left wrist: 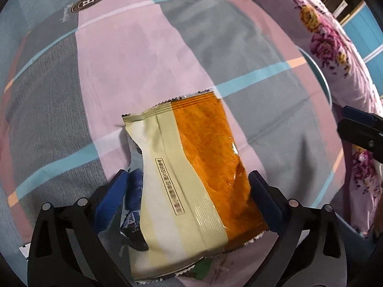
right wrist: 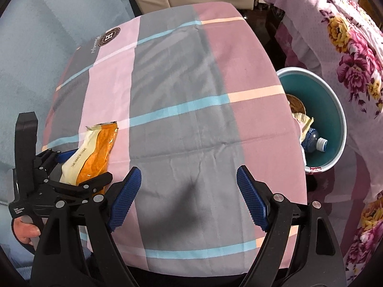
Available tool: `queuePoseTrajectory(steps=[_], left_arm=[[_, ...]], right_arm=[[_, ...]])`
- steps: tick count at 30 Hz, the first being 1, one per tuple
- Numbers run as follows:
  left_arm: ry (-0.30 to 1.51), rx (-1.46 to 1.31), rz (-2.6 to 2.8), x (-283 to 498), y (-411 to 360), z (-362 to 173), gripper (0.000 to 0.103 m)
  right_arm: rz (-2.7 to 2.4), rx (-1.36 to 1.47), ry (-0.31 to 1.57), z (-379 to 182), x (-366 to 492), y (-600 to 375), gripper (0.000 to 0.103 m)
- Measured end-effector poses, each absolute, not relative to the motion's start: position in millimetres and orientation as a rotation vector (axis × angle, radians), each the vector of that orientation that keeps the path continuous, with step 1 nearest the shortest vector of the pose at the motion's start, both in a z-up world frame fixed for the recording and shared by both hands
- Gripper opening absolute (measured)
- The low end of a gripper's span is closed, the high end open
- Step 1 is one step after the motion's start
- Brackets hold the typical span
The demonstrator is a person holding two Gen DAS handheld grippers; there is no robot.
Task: Collect trash
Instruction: 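Grasp the green seed packet with right tool while left tool lifts the snack bag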
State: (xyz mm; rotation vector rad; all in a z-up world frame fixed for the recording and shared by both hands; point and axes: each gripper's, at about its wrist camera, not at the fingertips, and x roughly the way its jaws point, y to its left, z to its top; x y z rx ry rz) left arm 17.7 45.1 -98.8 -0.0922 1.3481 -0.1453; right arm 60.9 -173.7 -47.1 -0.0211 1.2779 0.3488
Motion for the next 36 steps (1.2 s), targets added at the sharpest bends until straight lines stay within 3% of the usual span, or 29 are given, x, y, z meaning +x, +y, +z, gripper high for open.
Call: queuePoseTrajectory(steps=[3, 6, 10, 24, 36], left_arm=[[1.309, -0.124, -0.154, 17.5, 49.1, -95.4, 0.097], [1.262, -0.118, -0.159, 15.6, 51.1, -87.9, 0.074], [1.224, -0.133, -0.158, 17.8, 59.7, -80.2, 0.066], [1.108, -0.231, -0.115, 15.7, 140.4, -52.4, 0.065], [1.115, -0.238, -0.086, -17.3, 186.8, -63.5, 0.066]], right_arm=[[0.347, -0.018, 1.279, -47.3, 62.8, -171.4, 0.078], [0.352, -0.023, 1.285, -50.1, 62.5, -167.3, 0.078], [0.375, -0.04, 1.298, -54.5, 58.4, -155.2, 0.078], [0.666, -0.258, 1.349, -65.1, 6.3, -33.5, 0.078], [0.821, -0.437, 1.396, -94.8, -22.4, 37.1, 0.078]])
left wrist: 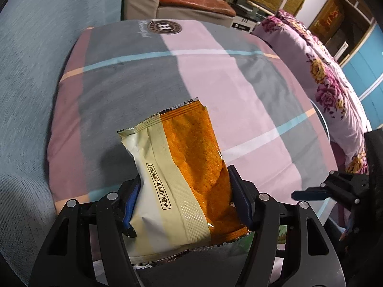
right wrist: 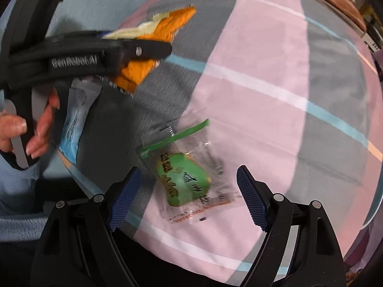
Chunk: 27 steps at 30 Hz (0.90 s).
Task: Collect trash
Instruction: 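Grasp the green seed packet with right tool while left tool lifts the snack bag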
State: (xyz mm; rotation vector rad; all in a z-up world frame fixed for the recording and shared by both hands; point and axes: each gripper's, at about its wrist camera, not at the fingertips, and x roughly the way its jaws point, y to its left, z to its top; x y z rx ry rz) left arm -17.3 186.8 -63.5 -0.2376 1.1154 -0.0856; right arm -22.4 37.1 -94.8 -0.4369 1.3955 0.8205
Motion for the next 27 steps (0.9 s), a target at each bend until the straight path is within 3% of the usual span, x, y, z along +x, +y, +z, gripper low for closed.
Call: queuePoseTrajectory(steps=[3, 5, 7, 27], left_arm=[[1.115, -0.247, -0.083, -19.1, 192.0, -64.9, 0.066], [1.115, -0.245, -0.085, -18.8, 192.1, -65.9, 0.066], [1.116, -0.245, -0.09, -18.7, 192.0, -66.1, 0.066], [1.139, -0.181, -0.168, 19.8, 123.7, -59.2, 0.066]], right_arm=[[0.832, -0.465, 1.416, -103.5, -25.8, 44.4, 0.075], [0.836, -0.482, 1.42, -107.9, -28.1, 46.3, 0.058], [0.839, -0.479, 1.422, -110.0, -28.1, 44.6, 0.051], [0.562, -0.185, 1.302, -72.7, 59.8, -69.5, 0.05]])
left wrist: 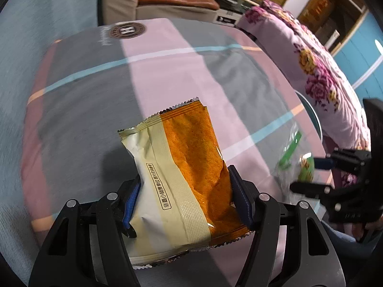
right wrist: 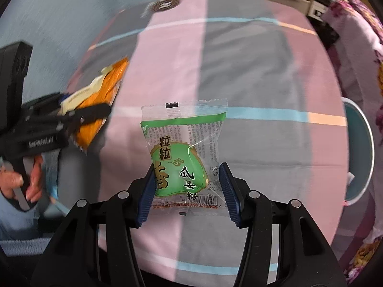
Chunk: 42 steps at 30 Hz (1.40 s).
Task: Collect trash
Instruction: 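Grasp the green seed packet with right tool while left tool lifts the snack bag, then carry the snack bag and green seed packet over the bin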
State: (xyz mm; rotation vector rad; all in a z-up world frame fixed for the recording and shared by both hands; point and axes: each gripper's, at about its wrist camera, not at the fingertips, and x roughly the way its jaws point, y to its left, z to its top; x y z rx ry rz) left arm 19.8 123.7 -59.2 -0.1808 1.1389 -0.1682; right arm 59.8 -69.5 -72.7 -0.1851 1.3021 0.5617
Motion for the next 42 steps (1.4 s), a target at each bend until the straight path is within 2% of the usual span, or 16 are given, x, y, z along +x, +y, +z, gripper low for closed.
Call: queuePoseTrajectory(steps=[27, 42], left_arm=[[1.186, 0.052, -0.334, 96.4, -45.2, -46.7, 0.066], [1.208, 0.125, -0.356, 118.8, -113.3, -46.2, 0.066]], right_arm=[[0.341, 0.148, 1.2, -62.5, 111.8, -260.0, 0.05], [0.232, 0.338, 1.115, -59.2, 122.4, -361.0, 0.05]])
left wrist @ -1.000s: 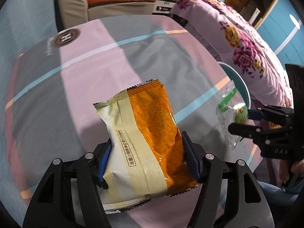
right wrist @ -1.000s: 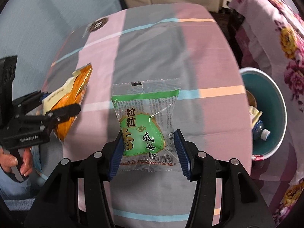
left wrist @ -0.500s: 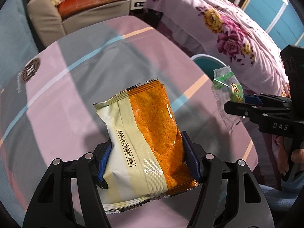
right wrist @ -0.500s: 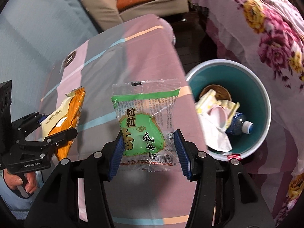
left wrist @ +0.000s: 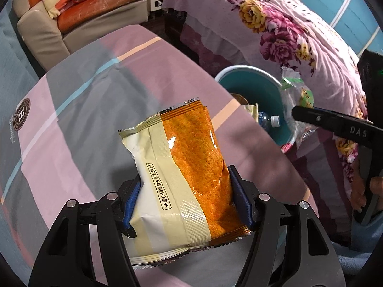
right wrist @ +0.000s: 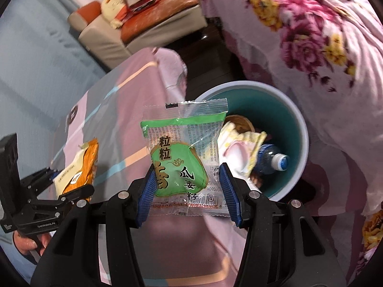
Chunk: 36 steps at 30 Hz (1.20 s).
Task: Collect trash
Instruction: 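Carry the snack bag and green seed packet over the bin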
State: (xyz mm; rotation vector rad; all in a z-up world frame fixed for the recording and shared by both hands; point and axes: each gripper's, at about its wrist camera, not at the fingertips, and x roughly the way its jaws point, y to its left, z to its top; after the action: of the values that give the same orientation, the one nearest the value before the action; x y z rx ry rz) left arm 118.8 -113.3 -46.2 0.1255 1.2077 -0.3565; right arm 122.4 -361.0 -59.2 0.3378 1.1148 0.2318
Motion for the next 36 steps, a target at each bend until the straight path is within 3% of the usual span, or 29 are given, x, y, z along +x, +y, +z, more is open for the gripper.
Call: queuePoseTrajectory(steps=[18, 36], left_arm=[[1.169, 0.158, -0.434, 160.5, -213.7, -40.9, 0.068], [1.205, 0.183, -0.521, 190.3, -275.1, -76.4, 0.068]], right_arm=[[0.12, 0.419, 1.065, -58.2, 130.2, -441.3, 0.051], [0.053, 0.412, 1.114, -75.6, 155.1, -468.5, 0.051]])
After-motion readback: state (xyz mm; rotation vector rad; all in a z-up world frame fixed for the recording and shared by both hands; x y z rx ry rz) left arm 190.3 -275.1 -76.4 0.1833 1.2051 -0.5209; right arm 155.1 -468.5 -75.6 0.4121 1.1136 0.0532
